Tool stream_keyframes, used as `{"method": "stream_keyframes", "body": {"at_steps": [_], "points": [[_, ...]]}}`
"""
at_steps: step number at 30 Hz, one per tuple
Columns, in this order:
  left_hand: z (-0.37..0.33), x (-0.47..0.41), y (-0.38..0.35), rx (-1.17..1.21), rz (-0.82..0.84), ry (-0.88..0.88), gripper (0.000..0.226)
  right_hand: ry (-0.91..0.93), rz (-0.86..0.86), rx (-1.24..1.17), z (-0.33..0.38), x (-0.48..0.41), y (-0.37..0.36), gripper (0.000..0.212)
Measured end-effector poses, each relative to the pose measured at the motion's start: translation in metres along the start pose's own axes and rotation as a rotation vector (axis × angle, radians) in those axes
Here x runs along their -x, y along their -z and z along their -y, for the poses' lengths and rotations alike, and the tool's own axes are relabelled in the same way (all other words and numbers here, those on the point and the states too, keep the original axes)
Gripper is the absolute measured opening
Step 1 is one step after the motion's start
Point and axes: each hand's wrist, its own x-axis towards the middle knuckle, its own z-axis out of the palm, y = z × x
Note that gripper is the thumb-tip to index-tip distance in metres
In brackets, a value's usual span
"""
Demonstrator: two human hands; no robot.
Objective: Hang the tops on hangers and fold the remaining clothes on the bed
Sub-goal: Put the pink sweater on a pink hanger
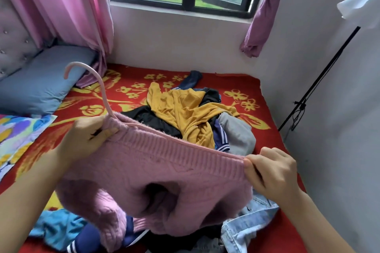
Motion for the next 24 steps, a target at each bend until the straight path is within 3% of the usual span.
{"method": "stream_keyframes", "body": {"at_steps": [8,12,16,19,22,24], "points": [[-0.017,-0.007,-0.017,-0.204,0.047,-0.304,0.026,0.250,-0.019,-0.030,0.033,-0.046,-0.016,0.048],[-0.047,-0.018,-0.041,-0.138,0.034,-0.205,0.033,0.086,-0.107,-0.119,0.068,-0.064,-0.047,0.048],[-0.047,-0.014,-0.042,-0.046,0.032,-0.041,0.042,0.166,-0.106,-0.203,0.102,-0.046,-0.071,0.041],[-0.045,-0.004,-0.028,0.004,-0.027,0.001,0.044,0.032,-0.043,-0.290,0.077,-0.037,-0.062,0.027],[-0.051,-0.003,-0.013,0.069,-0.080,0.098,0.067,-0.221,0.153,-0.220,0.032,-0.022,-0.042,0.055],[-0.057,-0.009,-0.008,0.081,-0.122,0.136,0.058,-0.457,0.370,-0.241,0.003,-0.012,-0.031,0.067]]}}
